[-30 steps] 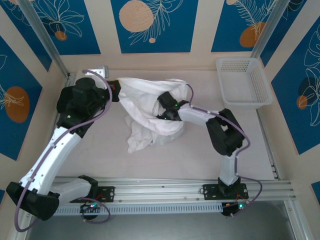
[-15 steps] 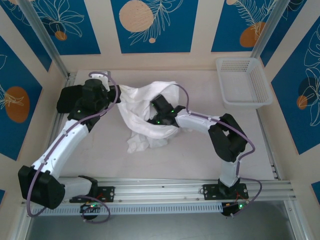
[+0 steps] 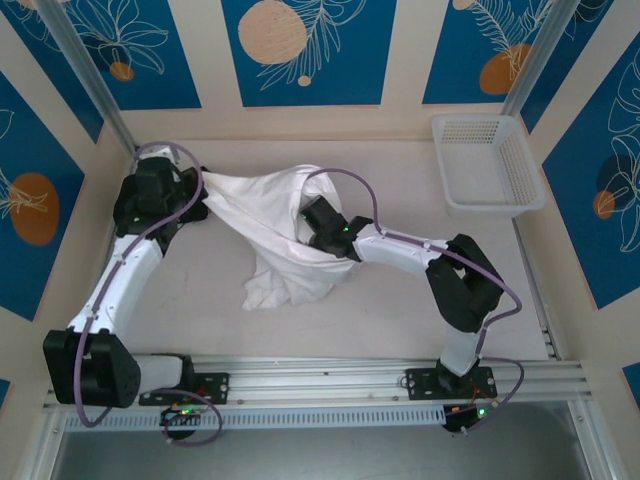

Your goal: Fold the inside-out t-shirt

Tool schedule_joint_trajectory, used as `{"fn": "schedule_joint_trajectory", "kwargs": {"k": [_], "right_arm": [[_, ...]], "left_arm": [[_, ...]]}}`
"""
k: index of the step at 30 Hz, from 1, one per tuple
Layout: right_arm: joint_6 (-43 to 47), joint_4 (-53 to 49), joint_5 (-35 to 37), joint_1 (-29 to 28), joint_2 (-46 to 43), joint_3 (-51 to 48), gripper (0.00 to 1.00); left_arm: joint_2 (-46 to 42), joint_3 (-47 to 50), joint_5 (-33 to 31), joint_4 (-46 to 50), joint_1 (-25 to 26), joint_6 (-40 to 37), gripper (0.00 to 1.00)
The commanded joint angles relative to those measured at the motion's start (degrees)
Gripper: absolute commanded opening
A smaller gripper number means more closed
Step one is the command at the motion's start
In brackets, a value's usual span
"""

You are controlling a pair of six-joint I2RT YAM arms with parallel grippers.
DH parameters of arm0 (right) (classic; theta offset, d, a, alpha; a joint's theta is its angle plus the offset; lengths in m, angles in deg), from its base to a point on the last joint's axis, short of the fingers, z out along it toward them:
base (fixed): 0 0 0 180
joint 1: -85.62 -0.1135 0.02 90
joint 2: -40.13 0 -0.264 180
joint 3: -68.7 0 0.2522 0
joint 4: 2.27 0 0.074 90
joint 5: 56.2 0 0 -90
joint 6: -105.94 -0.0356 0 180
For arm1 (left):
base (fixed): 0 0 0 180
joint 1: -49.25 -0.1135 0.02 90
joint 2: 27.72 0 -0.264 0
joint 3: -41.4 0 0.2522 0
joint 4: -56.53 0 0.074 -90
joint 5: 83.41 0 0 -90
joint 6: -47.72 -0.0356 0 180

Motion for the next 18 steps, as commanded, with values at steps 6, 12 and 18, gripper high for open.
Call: {"fn": "schedule_joint_trajectory", "kwargs": {"k": [6,12,18], "right_arm": [[2.62,1.56,6.05,-3.24,2.14,5.79,0.00],[1.43,5.00,4.34,0.44,-6.80,-0.47,0.00],[-4.73,15.67,-12.47,3.14,-13.13,-4.00,0.00]], "left_arm": [[3.82,-0.28,2.99,-0.46,3.00,-3.57,0.00],[1.01,5.62,-3.30,-2.71,-3.74,-0.23,0.00],[3.10,10.45,2.22,-7.38,-0.73,-0.48,0.00]]}}
